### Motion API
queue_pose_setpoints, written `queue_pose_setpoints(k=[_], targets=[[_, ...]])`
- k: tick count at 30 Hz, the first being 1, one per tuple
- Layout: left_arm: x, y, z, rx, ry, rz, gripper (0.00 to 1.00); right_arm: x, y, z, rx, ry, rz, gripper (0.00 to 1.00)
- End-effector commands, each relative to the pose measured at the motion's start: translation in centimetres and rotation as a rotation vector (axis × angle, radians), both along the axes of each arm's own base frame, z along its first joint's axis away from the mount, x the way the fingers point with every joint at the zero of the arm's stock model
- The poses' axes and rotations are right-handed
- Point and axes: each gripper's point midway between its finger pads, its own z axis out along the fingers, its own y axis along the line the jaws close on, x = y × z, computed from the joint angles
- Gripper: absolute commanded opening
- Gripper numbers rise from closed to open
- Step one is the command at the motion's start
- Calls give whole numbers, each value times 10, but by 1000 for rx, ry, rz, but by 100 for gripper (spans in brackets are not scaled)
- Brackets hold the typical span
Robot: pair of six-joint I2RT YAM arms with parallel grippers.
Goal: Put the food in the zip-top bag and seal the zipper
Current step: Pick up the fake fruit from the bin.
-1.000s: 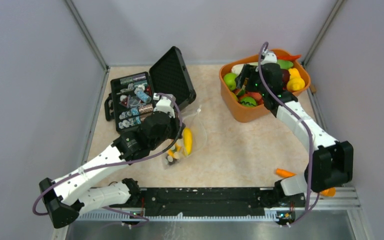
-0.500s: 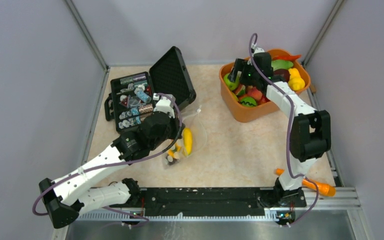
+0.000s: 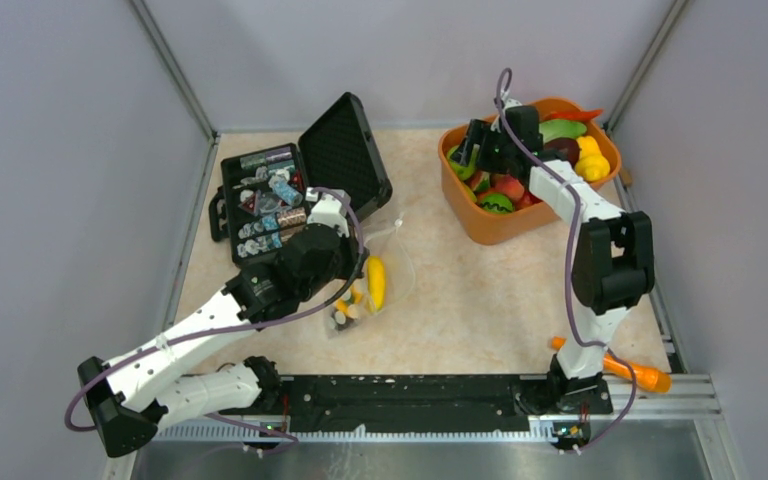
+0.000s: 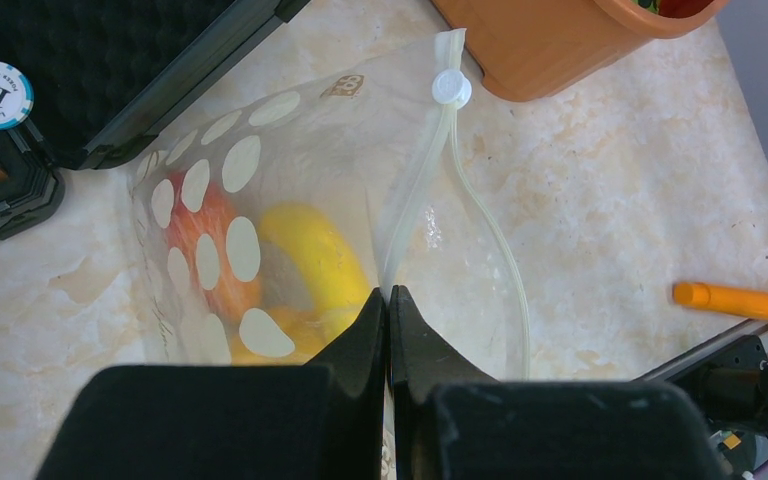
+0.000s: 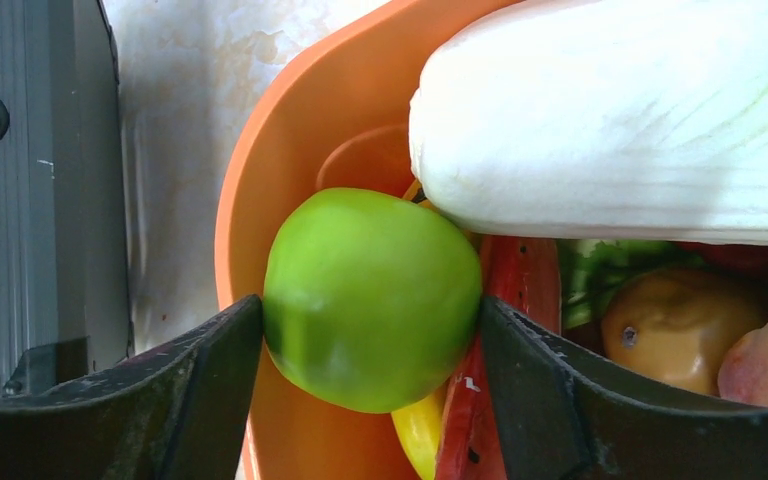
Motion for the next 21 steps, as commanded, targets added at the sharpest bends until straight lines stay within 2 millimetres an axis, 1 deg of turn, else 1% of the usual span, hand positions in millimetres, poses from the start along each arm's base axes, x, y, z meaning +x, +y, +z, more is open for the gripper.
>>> queue_pose_setpoints(k=[1, 3, 4, 7, 10, 17, 19, 21], targets=[[2, 1, 9, -30, -26, 15, 0, 6, 8, 15, 49, -45, 21, 68], [2, 2, 10, -31, -29, 16, 0, 4, 11, 22, 80, -70, 21, 62], [2, 1, 11, -32, -30, 17, 0, 1, 13, 29, 100, -99, 33, 56], [1, 1, 11, -38, -27, 14, 0, -6, 12, 50, 141, -184, 29, 49], [1, 1, 9, -36, -21, 11, 0, -12, 7, 55, 136, -212, 3, 42], [0, -3, 7, -38, -12, 0, 0, -21, -2, 65, 146, -248, -21, 39], [1, -4, 8, -39, -13, -1, 0, -23, -6, 70, 159, -270, -35, 36], [1, -3, 9, -40, -18, 2, 0, -26, -9, 77, 176, -295, -46, 35]])
